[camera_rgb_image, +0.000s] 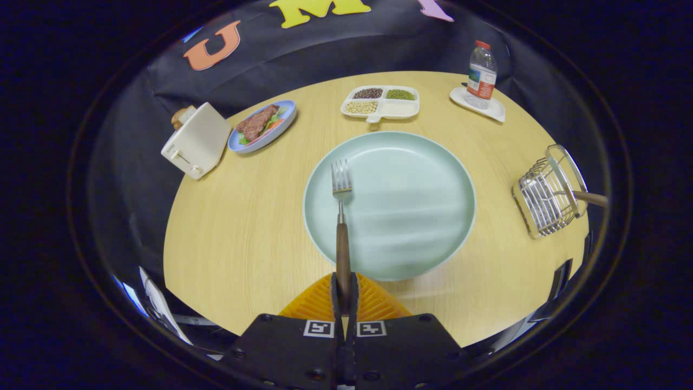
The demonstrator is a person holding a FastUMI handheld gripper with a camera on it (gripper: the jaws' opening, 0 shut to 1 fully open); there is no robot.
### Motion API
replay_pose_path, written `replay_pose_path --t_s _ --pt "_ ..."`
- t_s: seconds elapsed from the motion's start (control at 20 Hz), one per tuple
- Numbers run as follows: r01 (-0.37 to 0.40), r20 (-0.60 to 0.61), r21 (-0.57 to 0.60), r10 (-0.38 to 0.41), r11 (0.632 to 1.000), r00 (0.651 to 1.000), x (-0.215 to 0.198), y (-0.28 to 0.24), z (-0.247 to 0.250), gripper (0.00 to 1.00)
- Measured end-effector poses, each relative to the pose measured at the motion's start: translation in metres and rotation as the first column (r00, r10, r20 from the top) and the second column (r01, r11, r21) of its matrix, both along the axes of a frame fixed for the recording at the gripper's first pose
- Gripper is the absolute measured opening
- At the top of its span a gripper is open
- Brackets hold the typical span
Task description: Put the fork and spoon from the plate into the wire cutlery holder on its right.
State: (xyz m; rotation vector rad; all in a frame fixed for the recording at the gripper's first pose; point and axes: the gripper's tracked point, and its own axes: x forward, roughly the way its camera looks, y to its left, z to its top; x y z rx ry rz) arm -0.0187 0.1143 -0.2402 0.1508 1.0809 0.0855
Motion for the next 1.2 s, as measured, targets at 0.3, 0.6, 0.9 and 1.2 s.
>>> replay_pose_path --t_s 0.3,0.6,0.9,1.2 --pt "-0.015 -0.003 0.023 0.015 1.000 1.000 -0.013 -0.013 0.012 0.00" --pt "-0.042 0.043 0.056 0.040 0.998 0.998 -0.029 -0.049 0.073 0.00" --pt "-0.011 0.088 0.066 0.005 0.998 0.996 -0.037 -0.147 0.141 0.00" --pt "0.068 0.052 0.031 -0.070 0.997 0.996 -0.051 -0.240 0.170 0.00"
